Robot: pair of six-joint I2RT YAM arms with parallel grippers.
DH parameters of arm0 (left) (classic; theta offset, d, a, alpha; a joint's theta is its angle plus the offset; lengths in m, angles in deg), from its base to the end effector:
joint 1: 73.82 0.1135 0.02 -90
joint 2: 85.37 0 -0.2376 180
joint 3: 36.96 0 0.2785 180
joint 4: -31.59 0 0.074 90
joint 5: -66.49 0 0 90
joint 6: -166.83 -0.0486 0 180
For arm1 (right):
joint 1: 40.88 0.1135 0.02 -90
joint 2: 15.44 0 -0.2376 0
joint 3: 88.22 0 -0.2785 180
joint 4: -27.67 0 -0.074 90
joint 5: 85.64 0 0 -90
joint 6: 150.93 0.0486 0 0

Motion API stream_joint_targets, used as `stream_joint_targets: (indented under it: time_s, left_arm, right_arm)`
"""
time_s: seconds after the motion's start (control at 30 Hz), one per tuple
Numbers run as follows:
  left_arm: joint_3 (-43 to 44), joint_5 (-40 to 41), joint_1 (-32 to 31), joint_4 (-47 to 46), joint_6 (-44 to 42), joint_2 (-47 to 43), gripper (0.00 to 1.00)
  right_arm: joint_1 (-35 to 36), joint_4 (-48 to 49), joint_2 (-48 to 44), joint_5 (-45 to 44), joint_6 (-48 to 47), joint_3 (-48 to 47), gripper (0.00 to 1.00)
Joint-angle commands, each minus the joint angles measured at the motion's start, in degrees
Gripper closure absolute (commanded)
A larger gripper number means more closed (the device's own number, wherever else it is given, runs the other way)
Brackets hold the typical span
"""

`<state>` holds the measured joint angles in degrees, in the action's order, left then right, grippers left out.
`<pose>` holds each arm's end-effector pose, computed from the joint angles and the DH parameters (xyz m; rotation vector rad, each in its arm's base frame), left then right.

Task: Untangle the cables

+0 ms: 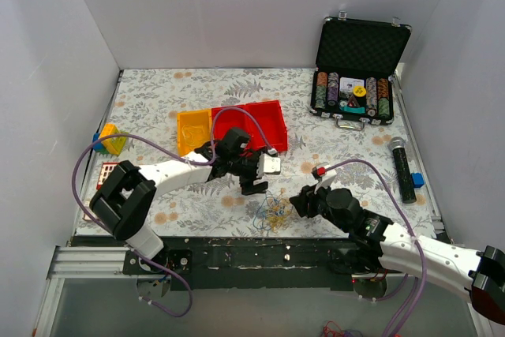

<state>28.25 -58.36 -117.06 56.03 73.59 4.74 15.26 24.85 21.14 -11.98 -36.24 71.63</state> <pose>0.2340 -0.2581 0.1475 1.2438 2.1653 -1.0459 0.1285 0.1669 0.1366 -0.3358 1.9232 0.6817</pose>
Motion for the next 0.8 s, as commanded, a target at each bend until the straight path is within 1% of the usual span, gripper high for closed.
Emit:
stream_joint_targets:
  time_s: [0.0,0.17,0.63,0.7,0.77]
  left_arm:
    - [1.3,0.1,-0.1,-1.9,-5.0,1.5,0.29]
    - [2.1,-0.5,-1.3,-2.6,-5.6,3.1,0.3]
    - [1.1,-0.7,-5.5,-4.7,-3.4,3.8,0.31]
    - [0.9,-1.0,-6.5,-4.6,-3.0,3.5,0.34]
    - [0.5,-1.5,-7.2,-4.2,-2.7,3.5,0.39]
  right_arm:
    - [-0.3,3.3,-0.6,-0.3,-0.7,-1.3,0.5]
    - [-0.8,3.6,-0.5,-0.2,-0.7,-1.1,0.5]
    - [-1.1,3.6,-1.4,-0.4,0.4,0.2,0.5]
    - [-1.1,3.6,-1.5,-0.2,0.4,0.4,0.5]
    - [-1.1,3.7,-1.3,-0.1,0.5,0.5,0.51]
